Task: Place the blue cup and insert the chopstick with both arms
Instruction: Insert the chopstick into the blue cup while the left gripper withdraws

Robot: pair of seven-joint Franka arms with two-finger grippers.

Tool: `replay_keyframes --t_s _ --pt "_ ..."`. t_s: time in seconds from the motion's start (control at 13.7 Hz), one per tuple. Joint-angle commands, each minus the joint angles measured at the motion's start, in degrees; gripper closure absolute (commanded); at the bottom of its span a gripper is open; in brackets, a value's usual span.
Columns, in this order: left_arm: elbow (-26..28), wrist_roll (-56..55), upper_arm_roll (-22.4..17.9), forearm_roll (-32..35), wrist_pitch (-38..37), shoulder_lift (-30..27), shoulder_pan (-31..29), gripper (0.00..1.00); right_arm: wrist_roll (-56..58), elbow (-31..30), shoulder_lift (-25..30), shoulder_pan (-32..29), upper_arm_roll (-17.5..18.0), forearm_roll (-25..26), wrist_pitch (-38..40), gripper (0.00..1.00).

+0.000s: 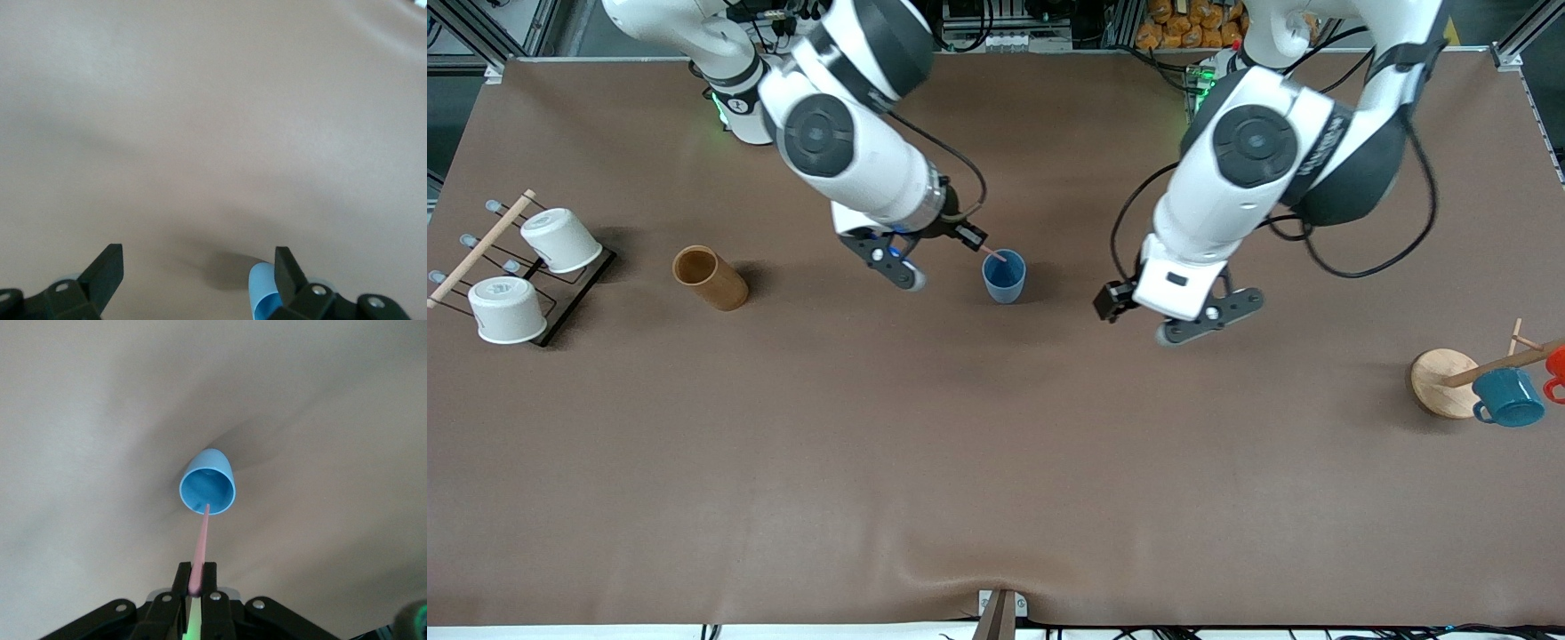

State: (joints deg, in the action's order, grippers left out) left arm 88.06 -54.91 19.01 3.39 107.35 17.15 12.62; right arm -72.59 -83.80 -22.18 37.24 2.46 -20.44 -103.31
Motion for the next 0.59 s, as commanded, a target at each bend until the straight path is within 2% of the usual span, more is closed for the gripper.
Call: replay_keyframes --t_s 0.0,0.15,0.22,0.29,0.44,0.51 --pt "0.3 0.2 0.4 1.5 -3.2 -4.1 -2.1 0.00 -2.7 -3.2 -0.5 3.4 -0.5 3.1 -4.2 1.00" --pt "0.3 3.8 0.4 1.4 -5.7 -6.5 -4.4 0.00 -3.1 -4.0 -1.4 4.2 -0.5 3.3 -6.2 1.00" --pt "0.3 6.4 0.4 1.5 -6.8 -7.3 -6.4 0.00 -3.9 -3.9 -1.7 4.0 -0.6 3.3 -6.3 0.58" --pt "0.3 10.3 0.5 1.4 -8.0 -8.5 -8.2 0.00 -5.2 -3.9 -1.9 3.7 -0.6 3.5 -6.2 0.22" --pt "0.2 16.6 0.6 1.2 -10.8 -10.5 -10.8 0.00 -5.5 -3.0 -1.6 2.7 -0.6 3.3 -5.6 0.00" --pt "0.2 19.6 1.0 0.7 -11.7 -11.9 -13.3 0.00 -5.4 -2.7 -1.2 2.2 -0.7 3.5 -4.4 0.00"
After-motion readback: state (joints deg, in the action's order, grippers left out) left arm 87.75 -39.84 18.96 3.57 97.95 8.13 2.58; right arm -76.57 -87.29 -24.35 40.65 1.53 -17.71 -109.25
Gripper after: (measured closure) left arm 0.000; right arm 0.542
